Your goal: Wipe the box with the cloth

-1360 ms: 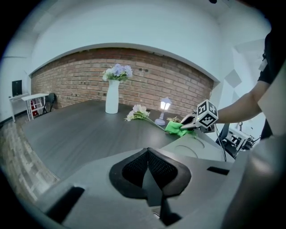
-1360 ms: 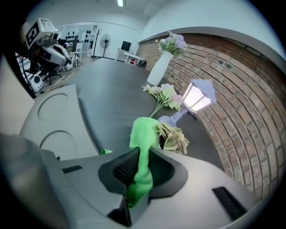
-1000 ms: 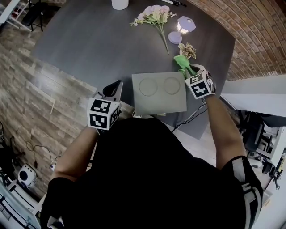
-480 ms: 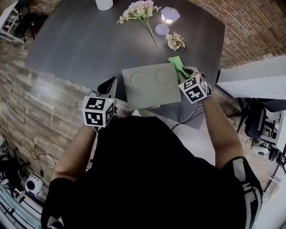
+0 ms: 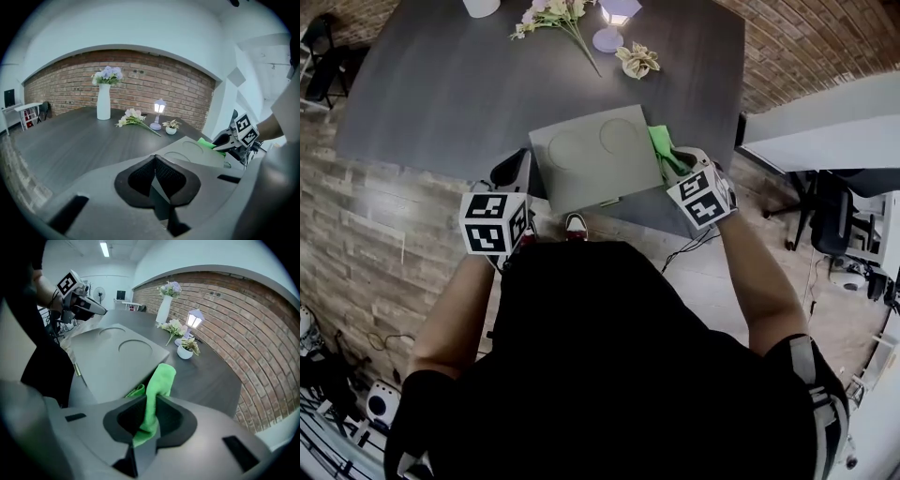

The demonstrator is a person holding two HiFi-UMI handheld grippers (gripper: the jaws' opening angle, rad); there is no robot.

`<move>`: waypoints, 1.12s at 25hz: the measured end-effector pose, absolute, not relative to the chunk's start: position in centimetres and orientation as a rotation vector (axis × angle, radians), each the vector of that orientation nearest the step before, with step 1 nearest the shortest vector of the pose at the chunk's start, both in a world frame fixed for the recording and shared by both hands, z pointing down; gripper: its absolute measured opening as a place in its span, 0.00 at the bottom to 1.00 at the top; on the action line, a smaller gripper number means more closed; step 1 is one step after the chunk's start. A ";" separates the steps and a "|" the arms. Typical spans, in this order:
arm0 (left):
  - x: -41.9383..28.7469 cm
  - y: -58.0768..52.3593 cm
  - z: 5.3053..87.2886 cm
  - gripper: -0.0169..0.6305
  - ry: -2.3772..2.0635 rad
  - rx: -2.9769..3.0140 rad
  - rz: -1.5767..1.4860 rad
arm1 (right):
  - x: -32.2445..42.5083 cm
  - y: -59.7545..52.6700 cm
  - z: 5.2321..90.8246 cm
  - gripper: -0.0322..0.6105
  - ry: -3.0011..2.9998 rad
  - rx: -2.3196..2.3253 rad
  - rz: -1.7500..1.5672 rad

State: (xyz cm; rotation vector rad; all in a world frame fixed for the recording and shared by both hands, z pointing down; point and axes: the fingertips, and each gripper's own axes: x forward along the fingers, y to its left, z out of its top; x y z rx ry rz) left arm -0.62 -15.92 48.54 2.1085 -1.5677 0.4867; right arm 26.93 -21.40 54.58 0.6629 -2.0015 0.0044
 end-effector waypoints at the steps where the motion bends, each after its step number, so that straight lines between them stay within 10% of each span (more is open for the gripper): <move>1: -0.4 -15.9 48.5 0.04 -1.566 2.113 0.481 | 27.3 -20.8 54.7 0.14 -2.002 0.670 0.021; 28: -12.3 -9.0 48.9 0.04 -1.634 2.061 0.408 | 21.8 -25.4 50.5 0.14 -1.915 0.903 0.137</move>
